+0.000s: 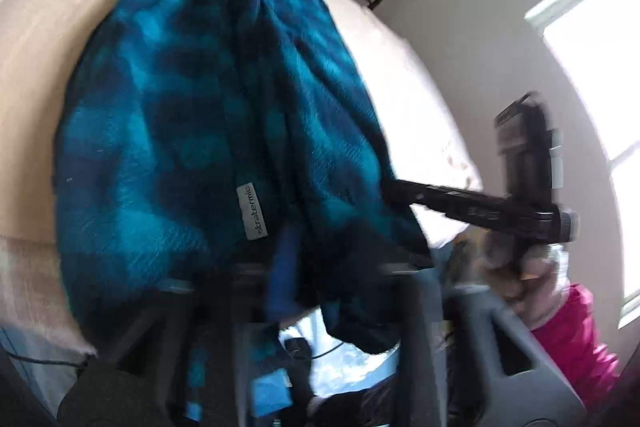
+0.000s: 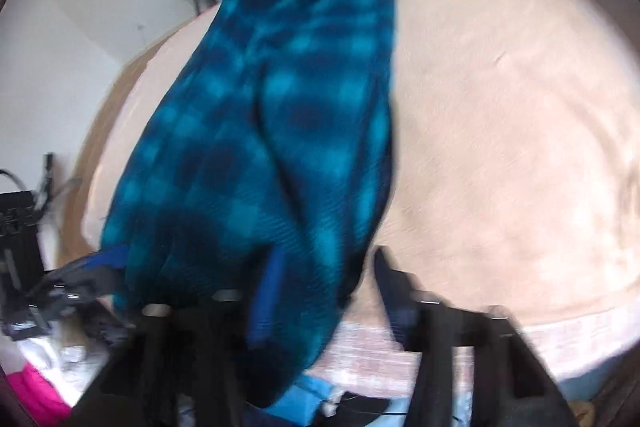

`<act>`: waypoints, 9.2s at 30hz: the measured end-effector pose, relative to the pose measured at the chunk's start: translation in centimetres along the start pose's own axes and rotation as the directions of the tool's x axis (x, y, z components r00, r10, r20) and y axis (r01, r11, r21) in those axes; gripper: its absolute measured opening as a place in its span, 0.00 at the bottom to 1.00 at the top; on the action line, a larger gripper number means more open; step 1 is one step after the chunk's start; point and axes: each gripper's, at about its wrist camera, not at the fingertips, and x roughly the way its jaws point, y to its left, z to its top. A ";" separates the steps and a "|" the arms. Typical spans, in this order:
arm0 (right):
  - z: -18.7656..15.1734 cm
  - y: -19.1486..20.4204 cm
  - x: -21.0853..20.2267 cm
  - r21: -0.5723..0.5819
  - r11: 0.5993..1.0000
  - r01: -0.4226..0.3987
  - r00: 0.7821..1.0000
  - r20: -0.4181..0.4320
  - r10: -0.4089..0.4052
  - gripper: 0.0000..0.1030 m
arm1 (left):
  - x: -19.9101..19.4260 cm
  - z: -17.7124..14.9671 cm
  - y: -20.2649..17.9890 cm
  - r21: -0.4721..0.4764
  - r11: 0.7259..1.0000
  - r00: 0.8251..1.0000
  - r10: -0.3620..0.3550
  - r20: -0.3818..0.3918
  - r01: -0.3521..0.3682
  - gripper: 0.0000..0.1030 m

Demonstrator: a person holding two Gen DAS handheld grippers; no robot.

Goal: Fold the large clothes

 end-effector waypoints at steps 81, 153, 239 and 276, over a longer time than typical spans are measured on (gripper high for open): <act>8.7 -5.7 -9.3 0.108 0.993 -0.057 0.979 0.202 0.035 0.45 | -1.9 8.9 -0.8 0.130 0.990 0.996 0.058 -0.062 -0.049 0.42; -9.6 1.2 -8.1 -0.237 0.971 0.023 0.979 0.201 0.026 0.32 | -5.5 0.4 -3.5 0.150 0.988 0.999 0.031 0.027 -0.035 0.04; 15.3 7.9 -28.5 -0.223 0.971 0.084 0.803 0.592 0.066 0.34 | -29.0 15.5 -0.8 0.178 0.954 0.882 0.140 0.450 -0.243 0.49; 4.4 2.7 2.8 0.059 0.995 -0.079 0.993 0.092 0.073 0.43 | 5.6 22.3 -2.4 0.259 0.961 0.991 0.119 -0.054 -0.101 0.49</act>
